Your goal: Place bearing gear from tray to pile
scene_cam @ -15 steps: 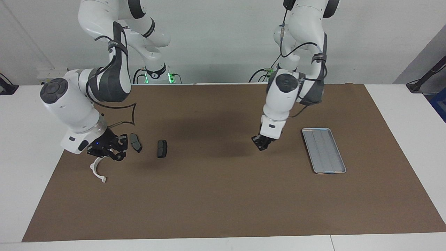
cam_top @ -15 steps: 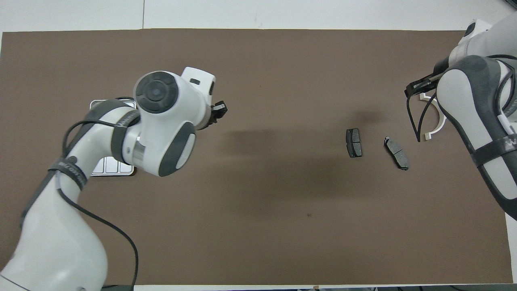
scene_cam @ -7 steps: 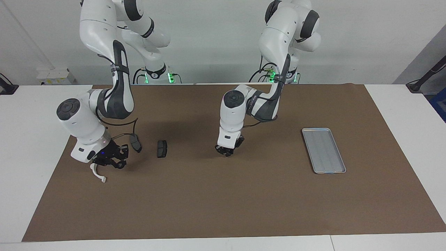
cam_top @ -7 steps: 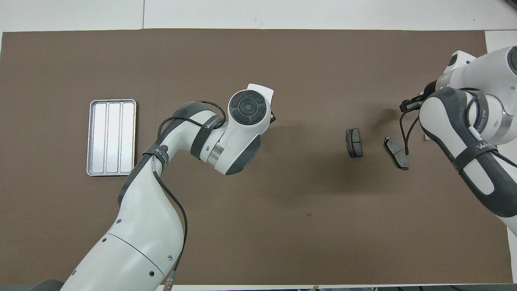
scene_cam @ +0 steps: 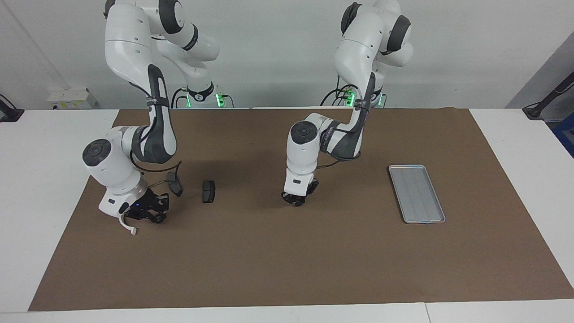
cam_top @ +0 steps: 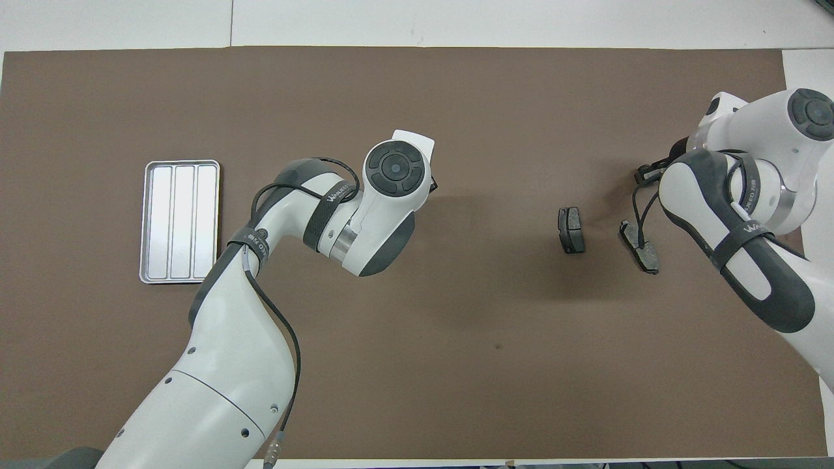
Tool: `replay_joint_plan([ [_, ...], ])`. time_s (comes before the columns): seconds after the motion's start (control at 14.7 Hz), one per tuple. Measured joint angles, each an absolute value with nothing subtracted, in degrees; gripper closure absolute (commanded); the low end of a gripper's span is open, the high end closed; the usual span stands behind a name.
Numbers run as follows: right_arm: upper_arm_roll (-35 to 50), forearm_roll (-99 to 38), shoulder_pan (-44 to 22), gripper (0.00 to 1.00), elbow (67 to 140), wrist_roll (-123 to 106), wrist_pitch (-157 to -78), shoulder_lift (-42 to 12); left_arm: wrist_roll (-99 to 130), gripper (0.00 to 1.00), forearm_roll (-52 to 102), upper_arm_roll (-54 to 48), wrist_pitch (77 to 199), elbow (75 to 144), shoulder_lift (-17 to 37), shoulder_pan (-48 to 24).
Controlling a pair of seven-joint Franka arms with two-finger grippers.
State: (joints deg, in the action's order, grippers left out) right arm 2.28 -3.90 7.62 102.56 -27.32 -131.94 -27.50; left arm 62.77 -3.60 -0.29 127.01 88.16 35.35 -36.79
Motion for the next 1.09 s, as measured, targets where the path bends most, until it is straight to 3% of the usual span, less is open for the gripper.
replay_joint_plan([
  [0.07,2.28,-3.9,7.62,0.81,102.53,-27.32,-131.98,-27.48,62.77,1.0,-3.8,-0.29,127.14,88.42,35.41,-36.8],
  [0.14,2.28,-3.9,7.63,0.21,102.56,-27.32,-131.98,-27.5,62.77,0.66,-3.87,-0.3,127.19,88.45,35.39,-36.81],
  [0.2,2.29,-3.9,7.63,0.08,102.55,-27.14,-131.96,-27.49,62.77,0.01,-3.89,-0.28,127.19,88.45,35.39,-36.82],
  [0.27,2.36,-3.9,7.63,0.0,102.53,-26.51,-131.69,-27.45,62.77,0.0,-3.91,-0.15,127.18,88.45,35.4,-36.82],
  [0.61,2.73,-3.79,6.1,0.0,100.08,-22.51,-121.24,-21.07,62.77,0.0,-4.42,1.3,124.13,87.57,32.98,-35.41],
  [0.89,2.87,-2.66,3.82,0.0,92.4,-17.07,-108.94,-15.74,57.61,0.0,-4.63,1.61,114.32,87.68,21.65,-27.6],
  [1.09,3.33,-1.88,-2.98,0.01,85.7,-3.74,-101.44,-15.47,46.1,0.0,-4.45,1.63,105.78,91.16,11.19,-19.63],
])
